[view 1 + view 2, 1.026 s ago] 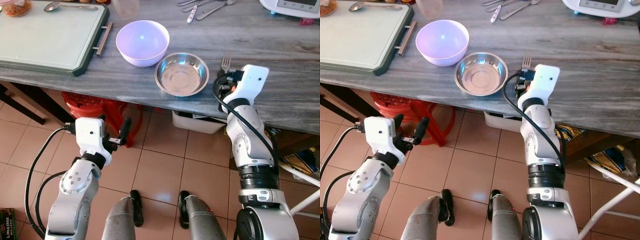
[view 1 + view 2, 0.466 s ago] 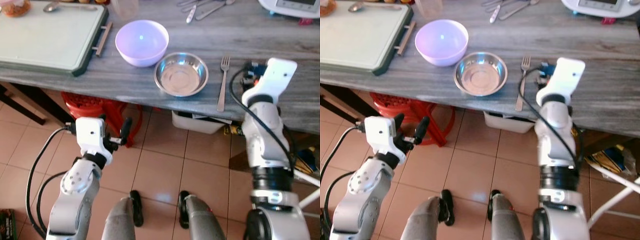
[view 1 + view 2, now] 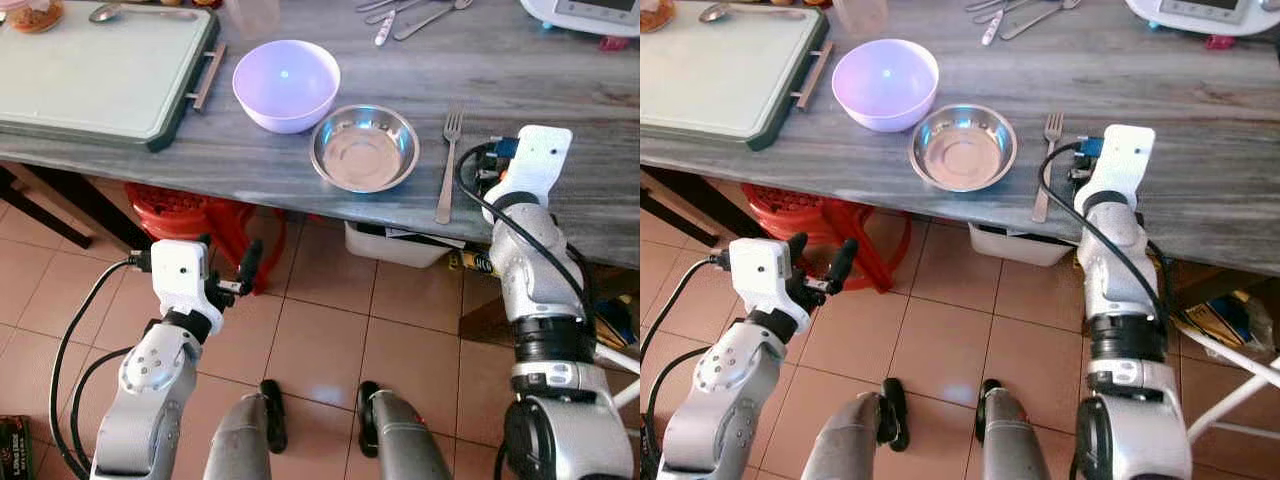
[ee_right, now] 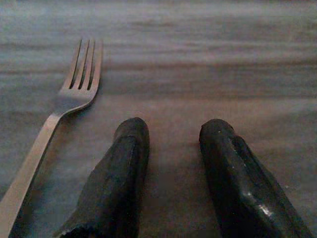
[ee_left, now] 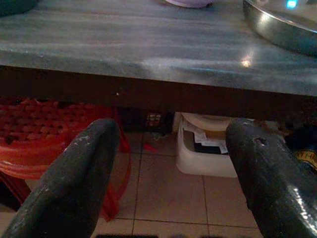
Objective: Setting the table
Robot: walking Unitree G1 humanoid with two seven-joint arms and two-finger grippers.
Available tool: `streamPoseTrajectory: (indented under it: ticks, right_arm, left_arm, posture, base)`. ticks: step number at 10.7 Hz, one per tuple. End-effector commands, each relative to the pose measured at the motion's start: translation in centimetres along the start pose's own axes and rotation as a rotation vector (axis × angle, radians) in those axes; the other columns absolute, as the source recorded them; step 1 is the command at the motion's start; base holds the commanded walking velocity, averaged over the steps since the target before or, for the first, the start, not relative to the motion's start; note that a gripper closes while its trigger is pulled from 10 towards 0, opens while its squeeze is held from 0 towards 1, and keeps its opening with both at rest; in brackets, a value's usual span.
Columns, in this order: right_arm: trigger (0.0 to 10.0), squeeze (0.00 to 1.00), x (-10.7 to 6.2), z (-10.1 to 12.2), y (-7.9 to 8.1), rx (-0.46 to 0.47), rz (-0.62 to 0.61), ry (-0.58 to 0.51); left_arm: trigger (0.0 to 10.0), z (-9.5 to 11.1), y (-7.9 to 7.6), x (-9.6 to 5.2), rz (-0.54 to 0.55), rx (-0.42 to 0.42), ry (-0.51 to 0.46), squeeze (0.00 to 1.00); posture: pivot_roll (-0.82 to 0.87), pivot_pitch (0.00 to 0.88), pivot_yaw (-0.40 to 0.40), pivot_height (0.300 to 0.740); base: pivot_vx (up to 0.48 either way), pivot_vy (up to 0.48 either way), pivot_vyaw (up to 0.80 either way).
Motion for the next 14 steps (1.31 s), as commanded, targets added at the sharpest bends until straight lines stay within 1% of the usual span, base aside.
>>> streamPoseTrajectory:
  ticks: [1, 2, 3, 4, 8, 11, 14]
  right_arm:
    - [10.0, 0.0, 0.0, -0.6, 0.4, 0.001, 0.022, 0.039]
    - [10.0, 0.0, 0.0, -0.7, 1.1, 0.017, 0.059, 0.05]
    - [10.0, 0.0, -0.1, -0.8, 1.4, 0.017, 0.076, 0.055]
    - [10.0, 0.0, -0.1, -0.8, 1.5, 0.033, 0.097, 0.055]
    - [10.0, 0.0, -0.2, -0.5, 2.2, 0.033, 0.142, 0.041]
    - [10.0, 0.0, -0.1, -0.4, 3.1, 0.026, 0.192, 0.032]
    - [10.0, 0.0, -0.2, -0.5, 3.1, 0.025, 0.196, 0.034]
  left_arm:
    - [10.0, -0.1, 0.0, -0.4, -0.008, 0.003, 0.01, 0.0]
    - [10.0, -0.1, 0.0, -0.5, -0.011, 0.003, 0.013, 0.0]
    - [10.0, -0.1, 0.0, -0.4, -0.014, 0.003, 0.015, 0.0]
    - [10.0, -0.1, 0.0, -0.4, -0.015, 0.005, 0.018, 0.0]
    - [10.0, -0.2, -0.1, -0.3, -0.017, 0.007, 0.022, 0.0]
    - [10.0, -0.3, -0.2, -0.2, -0.016, 0.006, 0.023, 0.0]
    - [10.0, -0.3, -0.2, -0.2, -0.015, 0.005, 0.024, 0.0]
  posture:
    - [0.02, 0.319, 0.052, 0.74]
    - [0.02, 0.319, 0.052, 0.74]
    - [0.02, 0.32, 0.05, 0.74]
    - [0.02, 0.321, 0.051, 0.74]
    - [0.02, 0.319, 0.052, 0.74]
    - [0.02, 0.318, 0.048, 0.74]
    - [0.02, 0.319, 0.048, 0.74]
  base:
    - [0.0, 0.0, 0.0]
    - [0.0, 0.0, 0.0]
    - [0.0, 0.0, 0.0]
    - [0.0, 0.0, 0.0]
    - [0.0, 0.0, 0.0]
    - [0.0, 0.0, 0.0]
    - [0.0, 0.0, 0.0]
Point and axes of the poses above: a point about 5 cm out from each wrist's last joint towards the gripper, its own x axis pointing out of the wrist towards the gripper, its own z axis along the axis of the wrist's last joint, y = z × x, the point moved 2 cm from there along x, pointing out of the wrist towards the gripper, and after that the axes turned 6 degrees about x, right-handed, at the moved point
